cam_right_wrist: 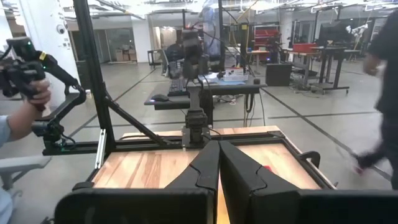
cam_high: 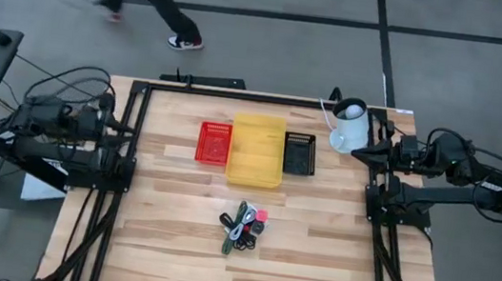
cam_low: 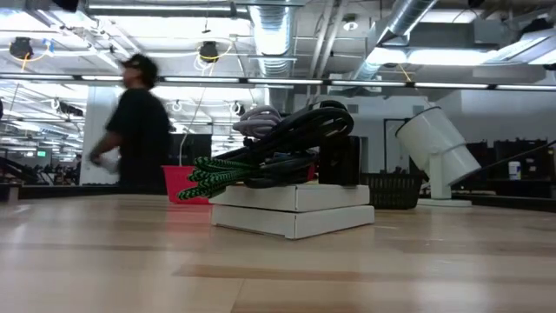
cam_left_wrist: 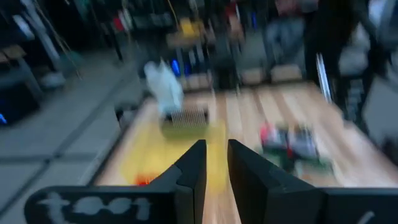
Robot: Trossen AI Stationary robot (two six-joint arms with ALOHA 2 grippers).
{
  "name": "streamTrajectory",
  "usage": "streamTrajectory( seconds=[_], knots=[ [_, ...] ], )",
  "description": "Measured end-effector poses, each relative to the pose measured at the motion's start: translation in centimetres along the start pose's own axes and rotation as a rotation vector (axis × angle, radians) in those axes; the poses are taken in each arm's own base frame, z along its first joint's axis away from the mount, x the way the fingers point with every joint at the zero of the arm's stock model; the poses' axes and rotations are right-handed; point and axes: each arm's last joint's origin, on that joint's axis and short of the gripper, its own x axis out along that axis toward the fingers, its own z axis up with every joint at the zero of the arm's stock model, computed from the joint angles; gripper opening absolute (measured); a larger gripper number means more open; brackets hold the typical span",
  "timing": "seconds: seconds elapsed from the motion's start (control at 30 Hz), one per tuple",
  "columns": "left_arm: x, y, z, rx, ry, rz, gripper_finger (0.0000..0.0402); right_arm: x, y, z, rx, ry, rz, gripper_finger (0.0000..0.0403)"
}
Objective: Pick and place items into bin
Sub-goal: Put the gray charger cable in the yellow bin
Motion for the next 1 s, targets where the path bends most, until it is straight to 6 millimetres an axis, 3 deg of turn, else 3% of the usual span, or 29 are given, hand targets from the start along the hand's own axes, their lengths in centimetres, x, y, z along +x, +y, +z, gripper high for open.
streamTrajectory(
  seconds=[0.2,0.37,0.53,0.8,1.0],
  knots=[
    [0.9,0.1,2.1,-0.161,-0.156,0.005,0.0056,0.0,0.0,0.0,0.000,0.000,0.000,0.0008],
    [2.4,0.2,2.9,-0.067,-0.175,0.037,0.0056,0.0,0.0,0.0,0.000,0.000,0.000,0.0008],
    [5.1,0.1,3.9,-0.092,-0.170,0.060,0.0056,0.0,0.0,0.0,0.000,0.000,0.000,0.0008],
    [10.3,-0.3,3.7,0.251,-0.027,0.088,0.0056,0.0,0.0,0.0,0.000,0.000,0.000,0.0008],
    [13.0,-0.5,3.3,0.313,0.047,0.120,0.0072,0.0,0.0,0.0,0.000,0.000,0.000,0.0008]
  ],
)
